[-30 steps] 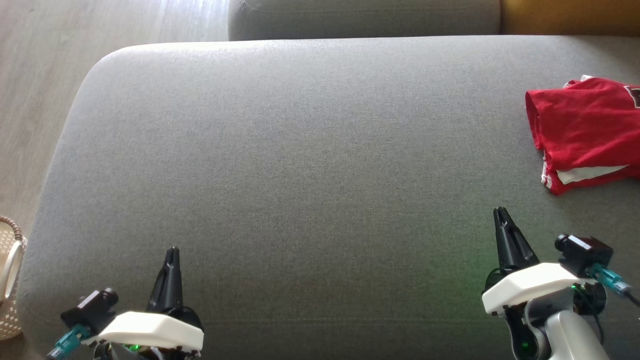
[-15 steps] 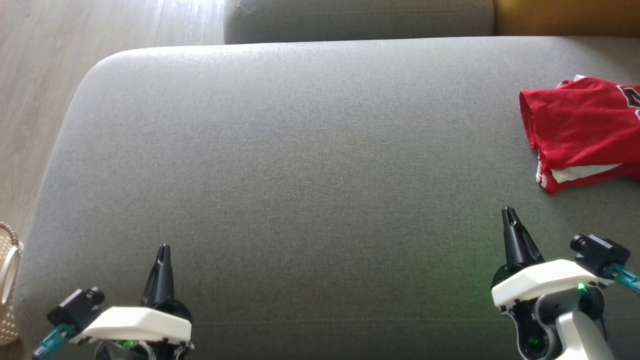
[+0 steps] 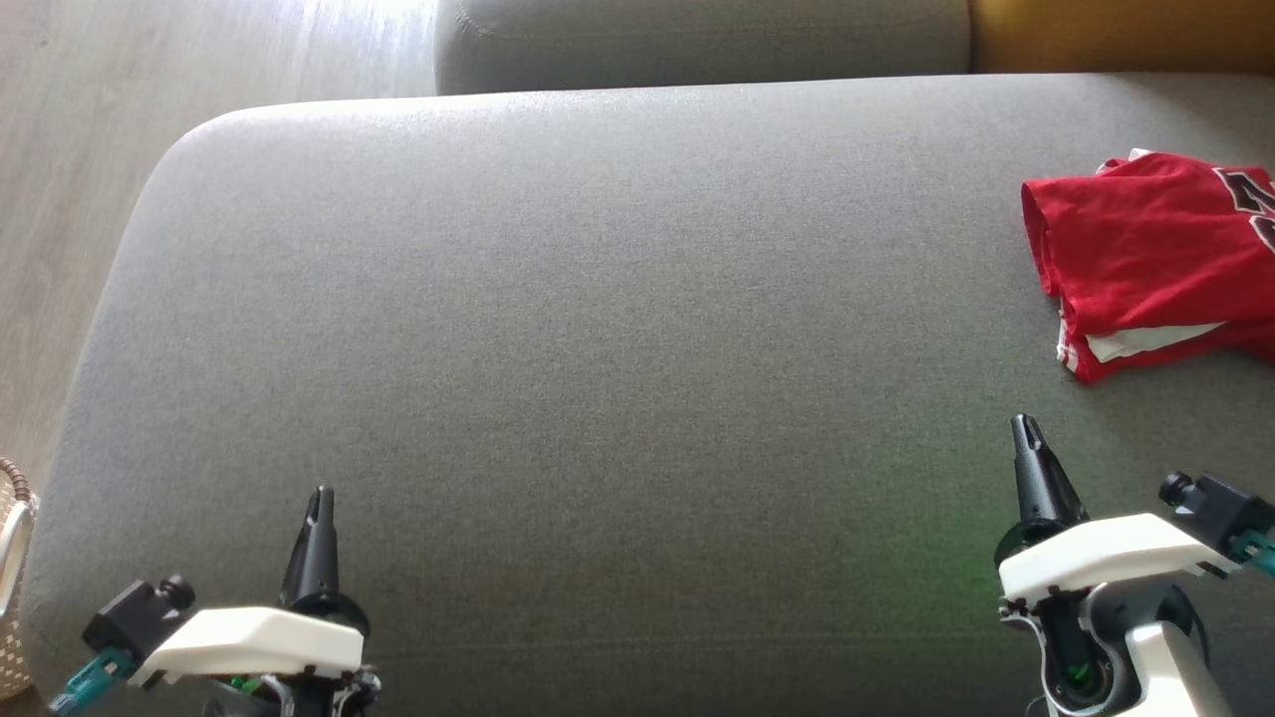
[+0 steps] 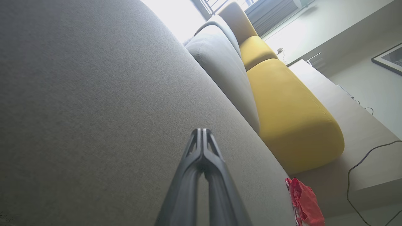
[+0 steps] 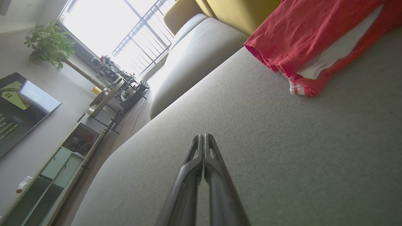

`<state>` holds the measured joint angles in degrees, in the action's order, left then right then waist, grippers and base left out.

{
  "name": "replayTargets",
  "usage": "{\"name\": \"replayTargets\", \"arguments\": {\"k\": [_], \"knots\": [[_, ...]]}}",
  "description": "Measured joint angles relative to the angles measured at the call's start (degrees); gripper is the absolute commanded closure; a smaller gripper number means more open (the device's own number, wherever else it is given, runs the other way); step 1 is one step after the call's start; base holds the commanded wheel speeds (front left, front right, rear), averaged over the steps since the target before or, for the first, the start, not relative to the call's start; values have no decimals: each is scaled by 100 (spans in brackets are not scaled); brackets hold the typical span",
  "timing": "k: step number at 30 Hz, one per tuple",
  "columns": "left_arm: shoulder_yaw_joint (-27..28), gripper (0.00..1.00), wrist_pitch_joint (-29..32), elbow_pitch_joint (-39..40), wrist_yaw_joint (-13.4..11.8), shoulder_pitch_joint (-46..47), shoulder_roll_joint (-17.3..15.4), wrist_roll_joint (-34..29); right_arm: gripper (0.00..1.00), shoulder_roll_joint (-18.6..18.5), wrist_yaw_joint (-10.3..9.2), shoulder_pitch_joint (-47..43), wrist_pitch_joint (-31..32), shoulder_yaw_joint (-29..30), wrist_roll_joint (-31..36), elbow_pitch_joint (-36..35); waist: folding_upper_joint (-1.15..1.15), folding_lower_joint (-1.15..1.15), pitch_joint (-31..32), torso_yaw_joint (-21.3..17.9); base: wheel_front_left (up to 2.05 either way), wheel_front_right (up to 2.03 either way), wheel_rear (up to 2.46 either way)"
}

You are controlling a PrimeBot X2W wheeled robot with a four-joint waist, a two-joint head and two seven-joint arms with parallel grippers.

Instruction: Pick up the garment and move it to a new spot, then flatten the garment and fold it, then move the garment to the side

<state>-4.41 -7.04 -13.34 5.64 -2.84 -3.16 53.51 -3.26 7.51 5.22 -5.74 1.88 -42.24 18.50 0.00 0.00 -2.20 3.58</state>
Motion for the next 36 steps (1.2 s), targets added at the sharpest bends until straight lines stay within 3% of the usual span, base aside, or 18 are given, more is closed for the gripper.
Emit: {"name": "replayTargets", "arguments": {"k": [36], "knots": [[342,100,592,-125,67,277,-9,1983,100,25,-1,-4,602,302,-2452,-104,0,0,101,-179,0,0,0]]}}
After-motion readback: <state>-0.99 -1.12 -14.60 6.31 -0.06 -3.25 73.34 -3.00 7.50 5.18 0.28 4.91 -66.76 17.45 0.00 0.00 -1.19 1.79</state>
